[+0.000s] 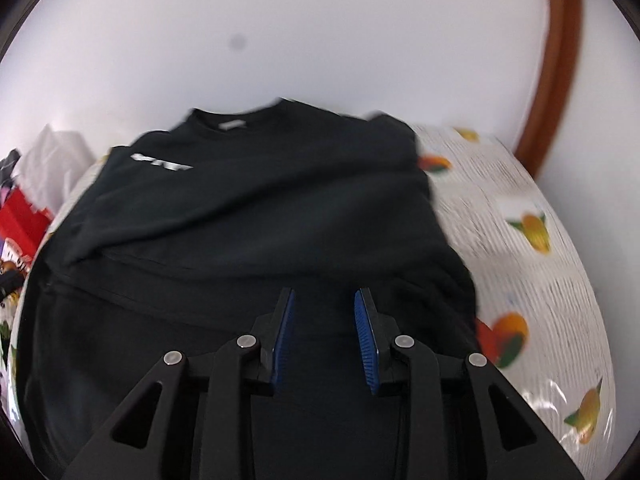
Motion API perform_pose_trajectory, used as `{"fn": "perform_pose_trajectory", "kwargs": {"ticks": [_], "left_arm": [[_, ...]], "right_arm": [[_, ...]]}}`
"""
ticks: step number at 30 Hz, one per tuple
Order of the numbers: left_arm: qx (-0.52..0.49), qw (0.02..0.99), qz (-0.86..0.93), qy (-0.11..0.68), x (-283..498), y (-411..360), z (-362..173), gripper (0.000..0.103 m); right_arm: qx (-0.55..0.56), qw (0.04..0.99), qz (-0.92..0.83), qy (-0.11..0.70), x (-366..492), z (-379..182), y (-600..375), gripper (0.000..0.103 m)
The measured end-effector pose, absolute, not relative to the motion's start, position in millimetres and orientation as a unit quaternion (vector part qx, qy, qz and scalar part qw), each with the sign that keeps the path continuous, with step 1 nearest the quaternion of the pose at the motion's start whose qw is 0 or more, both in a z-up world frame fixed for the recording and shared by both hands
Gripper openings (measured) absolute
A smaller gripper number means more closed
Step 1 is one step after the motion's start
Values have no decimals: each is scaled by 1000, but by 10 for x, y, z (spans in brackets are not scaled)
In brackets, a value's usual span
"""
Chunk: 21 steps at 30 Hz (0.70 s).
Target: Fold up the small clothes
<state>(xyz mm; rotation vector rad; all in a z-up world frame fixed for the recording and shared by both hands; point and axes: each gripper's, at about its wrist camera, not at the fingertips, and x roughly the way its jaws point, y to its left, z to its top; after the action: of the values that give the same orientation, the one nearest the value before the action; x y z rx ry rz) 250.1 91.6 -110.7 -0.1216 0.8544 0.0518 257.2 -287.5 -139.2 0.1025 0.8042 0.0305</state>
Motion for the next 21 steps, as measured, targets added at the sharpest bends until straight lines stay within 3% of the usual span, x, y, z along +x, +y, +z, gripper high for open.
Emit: {"fn": "perform_pose_trajectory", "kwargs": {"ticks": [9,17,19,21], "left_arm": [[-40,902,27,429,3041,758,-1317,59],[-82,893,23,442,3378,926,-1617,46],[-98,893,14,440,3405,937,-1646,36],[-100,893,21,438,3424,908,-1660,34]], "right_arm": [[63,915,23,398,2785,-1737,-3096,23],[79,918,30,388,2773,-1754,-3163,20],[76,920,27,384,2771,-1757,-3147,20],[68,922,22,382,2766,-1755,-3123,20]]}}
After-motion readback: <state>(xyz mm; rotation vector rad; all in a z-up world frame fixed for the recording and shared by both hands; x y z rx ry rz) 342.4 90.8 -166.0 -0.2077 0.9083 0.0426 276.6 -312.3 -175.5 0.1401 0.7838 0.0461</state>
